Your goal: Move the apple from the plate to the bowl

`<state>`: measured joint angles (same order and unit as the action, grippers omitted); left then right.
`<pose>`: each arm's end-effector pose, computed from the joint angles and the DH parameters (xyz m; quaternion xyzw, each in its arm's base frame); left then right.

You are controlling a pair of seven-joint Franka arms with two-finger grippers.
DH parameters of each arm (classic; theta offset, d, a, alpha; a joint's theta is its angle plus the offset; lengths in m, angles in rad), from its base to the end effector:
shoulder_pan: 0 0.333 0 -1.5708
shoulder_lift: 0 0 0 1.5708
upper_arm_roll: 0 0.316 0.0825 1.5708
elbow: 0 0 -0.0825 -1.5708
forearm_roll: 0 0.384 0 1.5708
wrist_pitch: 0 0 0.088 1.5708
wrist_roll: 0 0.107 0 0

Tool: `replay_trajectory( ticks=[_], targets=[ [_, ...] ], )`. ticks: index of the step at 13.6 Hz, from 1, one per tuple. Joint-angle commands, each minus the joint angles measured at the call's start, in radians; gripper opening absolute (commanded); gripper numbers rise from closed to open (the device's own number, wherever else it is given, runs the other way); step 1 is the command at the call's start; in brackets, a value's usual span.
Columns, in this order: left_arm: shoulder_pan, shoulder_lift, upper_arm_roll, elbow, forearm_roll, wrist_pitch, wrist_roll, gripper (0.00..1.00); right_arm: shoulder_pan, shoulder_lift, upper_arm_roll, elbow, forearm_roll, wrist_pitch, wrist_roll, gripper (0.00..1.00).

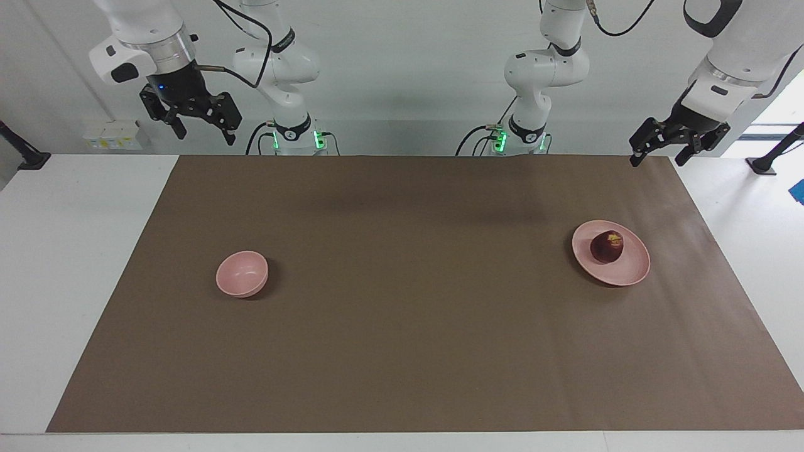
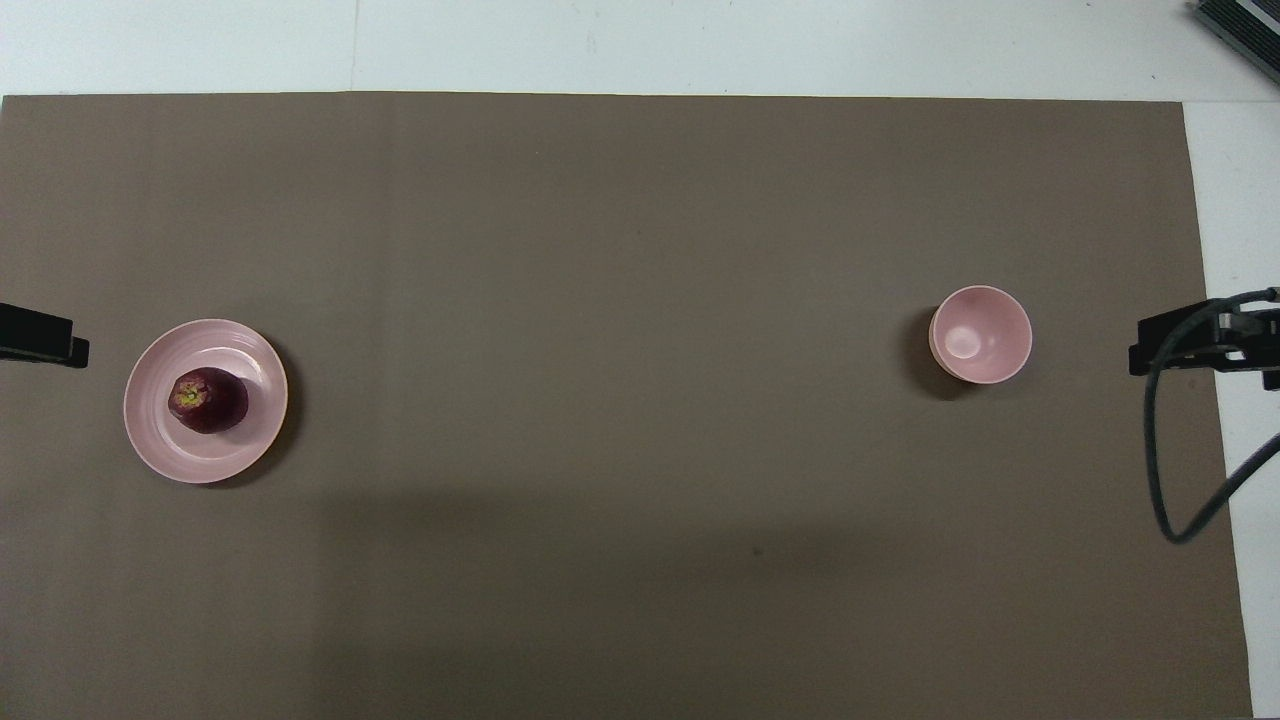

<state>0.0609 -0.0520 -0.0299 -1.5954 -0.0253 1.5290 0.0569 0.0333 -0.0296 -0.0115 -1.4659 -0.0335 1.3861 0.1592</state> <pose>0.5339 0.0133 0.6376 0.9998 -0.0134 -0.0067 0.0122 0.5251 0.0073 0.6733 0.9970 -0.0713 -0.0235 0.0186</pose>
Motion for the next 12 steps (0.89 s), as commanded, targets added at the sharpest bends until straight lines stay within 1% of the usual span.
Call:
replay_trajectory(
  ticks=[1,8,12],
  targets=[
    [-0.012,-0.019,0.005,-0.021,0.018,0.006,0.007,1.0,-0.007,-0.019,0.002,-0.021,0.0,0.005,-0.023,1.0],
    [-0.012,-0.011,0.007,-0.012,0.016,0.019,0.011,1.0,-0.007,-0.019,0.002,-0.021,0.0,0.004,-0.023,1.0],
    [-0.012,-0.019,0.007,0.003,0.016,0.013,0.0,1.0,-0.007,-0.019,0.002,-0.021,0.0,0.004,-0.023,1.0]
  ],
)
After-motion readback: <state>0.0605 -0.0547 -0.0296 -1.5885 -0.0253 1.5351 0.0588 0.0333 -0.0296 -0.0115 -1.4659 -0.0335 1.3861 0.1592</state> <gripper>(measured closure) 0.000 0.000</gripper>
